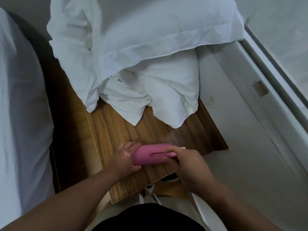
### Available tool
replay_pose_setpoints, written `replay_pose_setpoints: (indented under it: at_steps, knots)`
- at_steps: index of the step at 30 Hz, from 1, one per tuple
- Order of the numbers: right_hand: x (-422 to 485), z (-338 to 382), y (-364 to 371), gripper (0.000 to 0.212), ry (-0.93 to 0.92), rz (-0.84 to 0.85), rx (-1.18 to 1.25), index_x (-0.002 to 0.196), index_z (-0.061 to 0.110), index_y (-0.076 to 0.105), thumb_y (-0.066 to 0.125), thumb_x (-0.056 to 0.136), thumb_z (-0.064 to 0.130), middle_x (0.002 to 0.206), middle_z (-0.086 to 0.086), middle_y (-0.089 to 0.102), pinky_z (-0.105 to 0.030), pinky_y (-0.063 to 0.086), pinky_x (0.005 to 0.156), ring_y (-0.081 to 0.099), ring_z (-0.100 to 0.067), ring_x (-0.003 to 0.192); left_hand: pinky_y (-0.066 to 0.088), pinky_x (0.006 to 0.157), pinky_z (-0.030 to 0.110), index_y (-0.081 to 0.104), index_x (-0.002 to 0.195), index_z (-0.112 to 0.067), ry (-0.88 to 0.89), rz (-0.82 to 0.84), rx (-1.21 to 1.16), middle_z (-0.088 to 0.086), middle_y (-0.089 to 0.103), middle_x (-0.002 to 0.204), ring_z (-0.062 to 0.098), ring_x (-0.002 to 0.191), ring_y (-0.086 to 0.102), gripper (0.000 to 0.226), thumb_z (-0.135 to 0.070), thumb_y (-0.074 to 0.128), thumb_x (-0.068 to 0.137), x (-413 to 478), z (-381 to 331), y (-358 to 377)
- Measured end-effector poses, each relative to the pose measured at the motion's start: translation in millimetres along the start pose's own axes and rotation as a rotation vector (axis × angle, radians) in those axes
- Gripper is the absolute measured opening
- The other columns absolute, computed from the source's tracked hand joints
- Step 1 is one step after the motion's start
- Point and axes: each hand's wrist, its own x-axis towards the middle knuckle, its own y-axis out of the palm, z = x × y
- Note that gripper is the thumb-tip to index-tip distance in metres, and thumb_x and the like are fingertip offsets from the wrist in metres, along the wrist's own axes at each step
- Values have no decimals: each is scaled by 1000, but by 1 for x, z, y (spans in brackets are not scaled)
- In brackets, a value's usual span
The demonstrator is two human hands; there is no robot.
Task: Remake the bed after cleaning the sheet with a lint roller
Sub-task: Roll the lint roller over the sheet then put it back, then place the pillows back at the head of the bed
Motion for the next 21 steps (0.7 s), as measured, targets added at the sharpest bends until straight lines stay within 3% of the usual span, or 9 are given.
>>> replay_pose_setpoints:
  at_steps: [8, 17, 21]
  knots:
    - [6, 25, 31, 18, -111, -53, 28, 112, 36, 60, 48, 100, 42, 94, 12, 70, -19, 37, 70, 55, 2, 77, 46, 102, 40, 46, 146, -22, 42, 5, -32, 0, 53, 138, 23, 126, 48, 91, -54, 80, 67, -3, 1, 14]
    - [10, 15, 35, 21, -122, -110, 149, 114, 36, 56, 44, 99, 46, 103, 12, 69, -23, 50, 78, 62, -2, 89, 46, 101, 39, 45, 146, -23, 36, 18, 9, -1, 53, 139, 23, 125, 49, 94, -55, 81, 65, 1, 2, 16]
    - [7, 7, 35, 18, -150, -115, 156, 115, 35, 58, 52, 99, 40, 104, 14, 68, -15, 44, 78, 54, 6, 87, 43, 106, 37, 41, 149, -25, 14, 45, 19, -2, 48, 143, 21, 130, 43, 96, -54, 82, 67, 1, -2, 13]
